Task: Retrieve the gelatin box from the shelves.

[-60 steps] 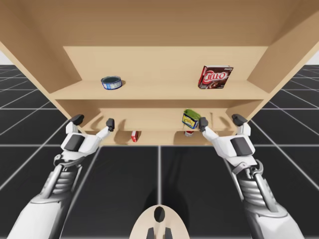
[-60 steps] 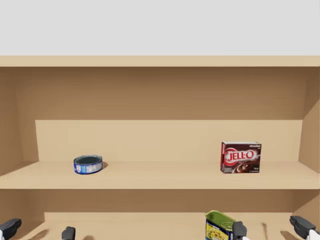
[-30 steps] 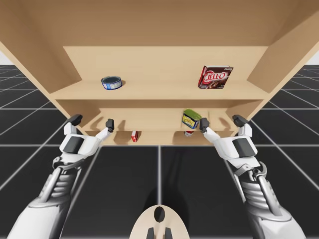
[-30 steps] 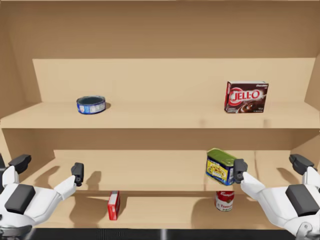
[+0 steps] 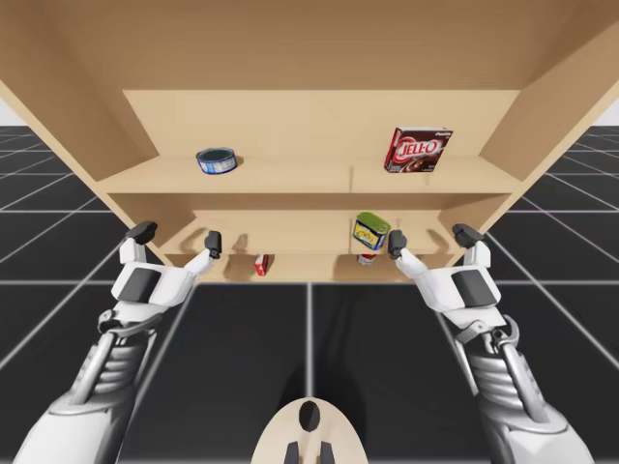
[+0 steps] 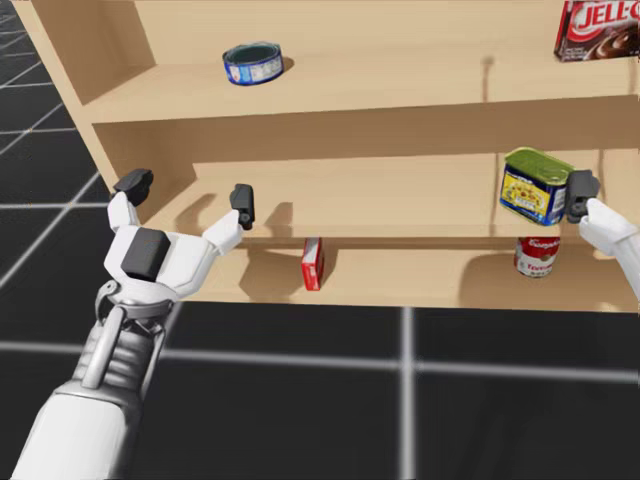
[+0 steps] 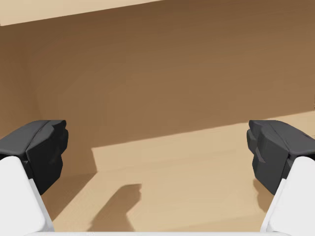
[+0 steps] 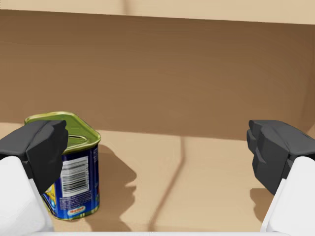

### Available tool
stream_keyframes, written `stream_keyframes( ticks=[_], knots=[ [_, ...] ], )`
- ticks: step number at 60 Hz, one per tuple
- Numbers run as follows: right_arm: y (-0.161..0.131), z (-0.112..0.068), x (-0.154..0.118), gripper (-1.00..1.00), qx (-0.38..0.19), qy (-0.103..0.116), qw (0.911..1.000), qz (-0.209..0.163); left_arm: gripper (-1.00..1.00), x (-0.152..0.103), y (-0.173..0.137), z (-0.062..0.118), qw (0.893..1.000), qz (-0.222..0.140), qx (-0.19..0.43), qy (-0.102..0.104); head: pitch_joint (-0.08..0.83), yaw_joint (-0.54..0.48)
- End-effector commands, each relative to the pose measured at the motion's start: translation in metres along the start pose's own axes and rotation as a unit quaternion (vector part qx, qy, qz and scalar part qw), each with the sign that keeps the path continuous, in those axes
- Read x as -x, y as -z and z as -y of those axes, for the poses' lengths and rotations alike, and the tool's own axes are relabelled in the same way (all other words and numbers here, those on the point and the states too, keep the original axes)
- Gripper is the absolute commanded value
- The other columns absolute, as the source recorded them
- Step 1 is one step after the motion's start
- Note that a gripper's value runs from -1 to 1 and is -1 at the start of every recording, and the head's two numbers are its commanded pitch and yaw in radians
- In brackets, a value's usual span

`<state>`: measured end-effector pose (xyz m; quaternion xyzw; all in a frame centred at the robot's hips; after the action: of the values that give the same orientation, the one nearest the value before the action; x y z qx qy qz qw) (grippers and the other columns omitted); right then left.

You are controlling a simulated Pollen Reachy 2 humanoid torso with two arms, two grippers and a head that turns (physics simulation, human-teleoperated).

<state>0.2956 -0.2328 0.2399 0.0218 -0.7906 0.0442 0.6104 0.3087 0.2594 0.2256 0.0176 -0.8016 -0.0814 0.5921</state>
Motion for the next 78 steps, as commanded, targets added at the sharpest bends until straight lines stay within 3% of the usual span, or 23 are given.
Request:
stream_keyframes(
  ticks=[1, 10, 16, 23, 30, 40, 53, 61, 70, 78],
  knots=[
    [-0.001, -0.002, 0.001, -1.0, -0.001, 0.0, 1.0, -0.003, -1.0, -0.002, -0.001, 0.001, 1.0, 0.003, 0.002, -0.001, 0.581, 0.22],
    [-0.001, -0.003, 0.002, -1.0, -0.002, 0.0, 1.0, -0.005, -1.0, -0.008, -0.005, 0.003, 1.0, -0.004, 0.002, -0.014, 0.586, 0.21],
    [-0.001, -0.003, 0.004, -1.0, 0.0, 0.001, 1.0, -0.006, -1.0, -0.025, -0.018, 0.014, 0.998, -0.031, 0.005, -0.054, 0.582, 0.2],
    [-0.001, -0.002, 0.004, -1.0, 0.002, 0.001, 1.0, -0.007, -1.0, -0.038, -0.037, 0.036, 0.996, -0.067, -0.025, -0.053, 0.581, 0.21],
    [-0.001, 0.0, 0.003, -1.0, 0.004, 0.003, 1.0, -0.005, -1.0, -0.039, -0.057, 0.058, 0.989, -0.111, -0.006, -0.102, 0.577, 0.22],
    [0.0, 0.002, 0.002, -1.0, 0.005, 0.004, 1.0, -0.003, -1.0, -0.028, -0.078, 0.079, 0.983, -0.147, 0.037, -0.103, 0.578, 0.22],
    [0.0, 0.004, 0.001, -1.0, 0.007, 0.004, 1.0, 0.0, -1.0, -0.001, -0.079, 0.092, 0.971, -0.195, 0.07, -0.121, 0.575, 0.23],
    [-0.001, 0.005, 0.0, -1.0, 0.007, 0.005, 1.0, 0.002, -1.0, 0.02, -0.07, 0.103, 0.963, -0.22, 0.082, -0.134, 0.575, 0.23],
    [-0.001, 0.005, 0.0, -1.0, 0.007, 0.003, 1.0, 0.003, -1.0, 0.042, -0.047, 0.112, 0.963, -0.231, 0.074, -0.119, 0.577, 0.23],
    [-0.001, 0.005, 0.0, -1.0, 0.007, 0.003, 1.0, 0.004, -1.0, 0.051, -0.024, 0.116, 0.96, -0.244, 0.062, -0.122, 0.576, 0.23]
  ],
)
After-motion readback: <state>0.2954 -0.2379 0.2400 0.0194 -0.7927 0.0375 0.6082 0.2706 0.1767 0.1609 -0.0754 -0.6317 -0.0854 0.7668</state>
